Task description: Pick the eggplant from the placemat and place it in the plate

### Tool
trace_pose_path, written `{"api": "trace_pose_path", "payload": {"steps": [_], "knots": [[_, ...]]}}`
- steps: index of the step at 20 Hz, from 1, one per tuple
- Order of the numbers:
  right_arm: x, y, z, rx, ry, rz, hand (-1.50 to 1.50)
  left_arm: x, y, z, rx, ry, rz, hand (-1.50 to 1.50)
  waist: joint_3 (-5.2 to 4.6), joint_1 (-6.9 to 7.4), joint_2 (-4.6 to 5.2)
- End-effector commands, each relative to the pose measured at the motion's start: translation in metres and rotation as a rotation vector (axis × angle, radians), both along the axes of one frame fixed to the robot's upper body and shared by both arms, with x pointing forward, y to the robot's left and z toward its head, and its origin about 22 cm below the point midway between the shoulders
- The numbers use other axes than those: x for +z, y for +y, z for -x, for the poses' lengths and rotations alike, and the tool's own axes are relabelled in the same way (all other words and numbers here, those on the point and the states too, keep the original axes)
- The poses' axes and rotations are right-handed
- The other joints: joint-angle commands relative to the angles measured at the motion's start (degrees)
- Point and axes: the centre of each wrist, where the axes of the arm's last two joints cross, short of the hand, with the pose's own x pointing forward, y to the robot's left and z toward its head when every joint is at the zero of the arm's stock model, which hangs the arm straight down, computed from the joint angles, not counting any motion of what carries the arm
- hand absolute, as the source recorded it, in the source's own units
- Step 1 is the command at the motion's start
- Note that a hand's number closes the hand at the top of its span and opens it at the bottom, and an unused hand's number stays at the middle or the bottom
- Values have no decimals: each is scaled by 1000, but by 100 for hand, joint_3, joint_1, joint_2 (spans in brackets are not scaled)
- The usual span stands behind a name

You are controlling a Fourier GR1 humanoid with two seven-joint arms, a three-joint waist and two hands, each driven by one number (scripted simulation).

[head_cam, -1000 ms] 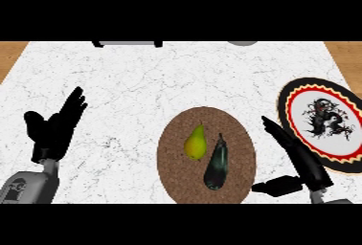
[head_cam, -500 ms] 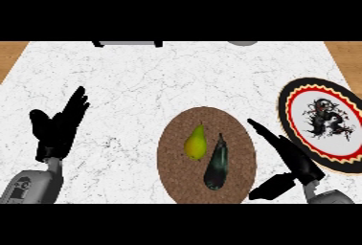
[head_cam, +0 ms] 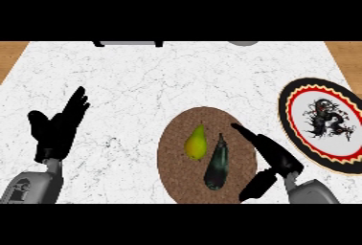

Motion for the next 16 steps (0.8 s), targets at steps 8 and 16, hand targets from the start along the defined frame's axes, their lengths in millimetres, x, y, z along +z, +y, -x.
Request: {"api": "trace_pose_path", "payload": {"steps": [8, 16], "knots": [[6, 20, -30, 40, 60, 76, -150, 4, -2, -2, 7, -24, -17, 0, 2, 0, -1], [-24, 38, -26, 73, 46, 130, -150, 16, -19, -11, -9, 3, 3, 0, 3, -5, 1]]}}
